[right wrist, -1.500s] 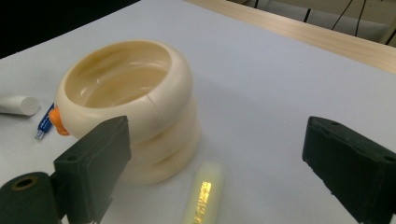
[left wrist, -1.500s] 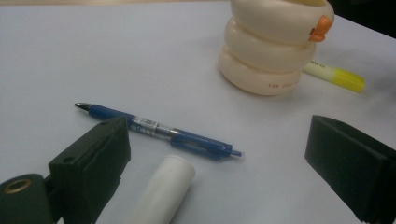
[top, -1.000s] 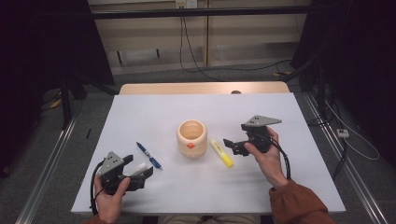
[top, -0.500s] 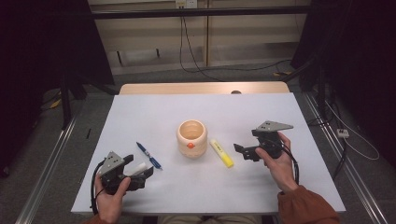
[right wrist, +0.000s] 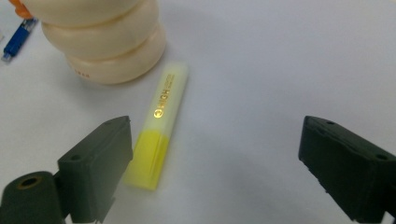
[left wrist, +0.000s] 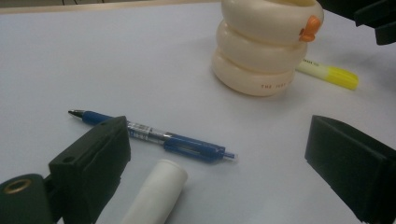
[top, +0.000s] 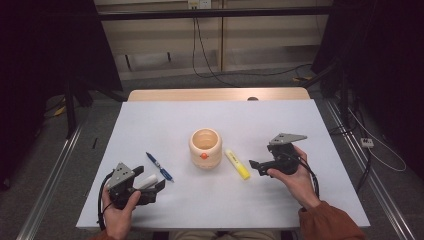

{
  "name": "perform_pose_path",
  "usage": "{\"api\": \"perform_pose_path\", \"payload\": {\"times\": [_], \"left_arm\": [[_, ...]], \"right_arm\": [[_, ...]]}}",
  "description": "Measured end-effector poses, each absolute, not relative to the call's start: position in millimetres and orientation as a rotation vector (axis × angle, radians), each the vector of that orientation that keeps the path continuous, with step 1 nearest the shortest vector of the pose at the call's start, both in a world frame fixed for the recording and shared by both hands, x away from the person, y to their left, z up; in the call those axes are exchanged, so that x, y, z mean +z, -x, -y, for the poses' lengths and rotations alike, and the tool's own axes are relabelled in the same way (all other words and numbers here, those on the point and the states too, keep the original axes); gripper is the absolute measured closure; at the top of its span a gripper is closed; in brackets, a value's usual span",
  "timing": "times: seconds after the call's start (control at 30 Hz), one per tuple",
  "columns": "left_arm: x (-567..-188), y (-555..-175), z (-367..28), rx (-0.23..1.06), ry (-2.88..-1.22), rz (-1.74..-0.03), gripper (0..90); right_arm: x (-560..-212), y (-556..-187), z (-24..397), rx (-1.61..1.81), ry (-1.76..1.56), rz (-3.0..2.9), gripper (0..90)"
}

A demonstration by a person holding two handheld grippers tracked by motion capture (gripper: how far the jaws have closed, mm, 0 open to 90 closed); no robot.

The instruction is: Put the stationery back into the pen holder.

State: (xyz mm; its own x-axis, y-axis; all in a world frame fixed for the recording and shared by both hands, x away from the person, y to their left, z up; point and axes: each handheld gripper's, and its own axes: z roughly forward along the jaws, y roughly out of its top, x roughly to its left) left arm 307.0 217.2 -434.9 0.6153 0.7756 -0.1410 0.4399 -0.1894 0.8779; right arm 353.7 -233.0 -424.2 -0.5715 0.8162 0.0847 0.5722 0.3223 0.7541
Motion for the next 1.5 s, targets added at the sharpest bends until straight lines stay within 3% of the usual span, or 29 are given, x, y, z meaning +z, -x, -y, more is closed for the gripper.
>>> {"api": "perform_pose_path", "payload": {"times": [0.8, 1.23, 1.5], "left_arm": [[-436, -308, -217, 0.404, -1.836, -0.979, 6.8], [-436, -308, -217, 0.398, -1.835, -0.974, 6.8], [-436, -308, -216, 0.398, -1.836, -0.974, 6.9]], "right_arm": [[-428, -363, 190, 0.805, -1.263, -2.476, 23.3], [-443, -363, 166, 0.722, -1.278, -2.508, 44.3], [-445, -360, 161, 0.712, -1.329, -2.485, 50.1]]}}
